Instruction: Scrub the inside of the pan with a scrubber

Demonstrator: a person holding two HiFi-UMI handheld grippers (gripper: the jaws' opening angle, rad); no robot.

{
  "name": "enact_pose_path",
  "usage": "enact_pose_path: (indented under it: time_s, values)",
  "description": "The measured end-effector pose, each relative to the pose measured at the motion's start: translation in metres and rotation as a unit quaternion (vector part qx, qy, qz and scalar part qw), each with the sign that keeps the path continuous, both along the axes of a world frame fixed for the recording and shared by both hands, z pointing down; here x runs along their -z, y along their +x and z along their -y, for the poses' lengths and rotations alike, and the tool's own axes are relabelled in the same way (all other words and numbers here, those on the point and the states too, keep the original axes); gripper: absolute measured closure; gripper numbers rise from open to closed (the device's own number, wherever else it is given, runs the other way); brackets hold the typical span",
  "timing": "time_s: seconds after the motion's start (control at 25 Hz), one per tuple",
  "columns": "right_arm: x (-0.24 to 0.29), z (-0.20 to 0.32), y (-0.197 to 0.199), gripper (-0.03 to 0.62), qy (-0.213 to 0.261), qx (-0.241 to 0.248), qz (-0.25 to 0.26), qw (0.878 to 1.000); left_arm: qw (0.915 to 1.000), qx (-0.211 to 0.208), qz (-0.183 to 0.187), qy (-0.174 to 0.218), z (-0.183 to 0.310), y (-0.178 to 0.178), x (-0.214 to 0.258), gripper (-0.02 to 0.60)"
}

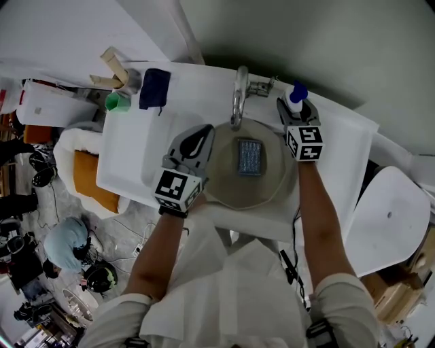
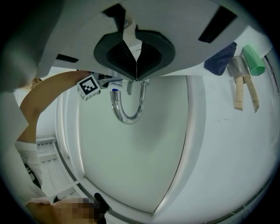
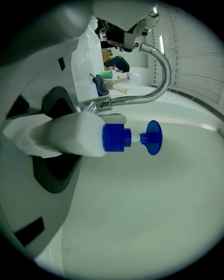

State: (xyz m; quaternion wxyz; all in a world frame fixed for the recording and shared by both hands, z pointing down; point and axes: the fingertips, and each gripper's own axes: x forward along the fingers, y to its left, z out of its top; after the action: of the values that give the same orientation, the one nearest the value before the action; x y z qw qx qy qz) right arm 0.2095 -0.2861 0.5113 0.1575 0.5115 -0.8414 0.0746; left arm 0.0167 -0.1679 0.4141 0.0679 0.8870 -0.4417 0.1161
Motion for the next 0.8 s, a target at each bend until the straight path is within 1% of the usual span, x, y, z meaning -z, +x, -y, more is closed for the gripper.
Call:
enact_pose_path:
  time_s: [0.2,0.36,0.48,0.6,0.8]
  values:
    - [0.000,0.000,0.000,0.393,0.005,-0.003,-0.007,1.000,1.0000,-0.002,-0.002,0.001,-0.001,0.001,0.001,0.565]
    - [0.000,0.000,-0.001,0.389,0.000,-0.002,-0.028,1.000,1.0000,-0.002,-0.003,0.001,-0.001,-0.001,0.003,0.565]
    - [0.001,-0.001,-0.003,0.344,-0.003,0.004,-0.015,1.000,1.0000,-0.004,-0.003,0.003,-0.001,-0.001,0.004,0.565]
    - [0.005,-0.005,-0.004,0.332,-0.004,0.008,-0.004,1.000,1.0000,-0.006,-0.003,0.004,-0.001,-0.003,0.006,0.565]
    - [0.011,-0.016,0.005,0.326,-0.009,-0.006,-0.001,1.000,0.9999,-0.008,-0.004,0.004,-0.003,-0.009,0.008,0.565]
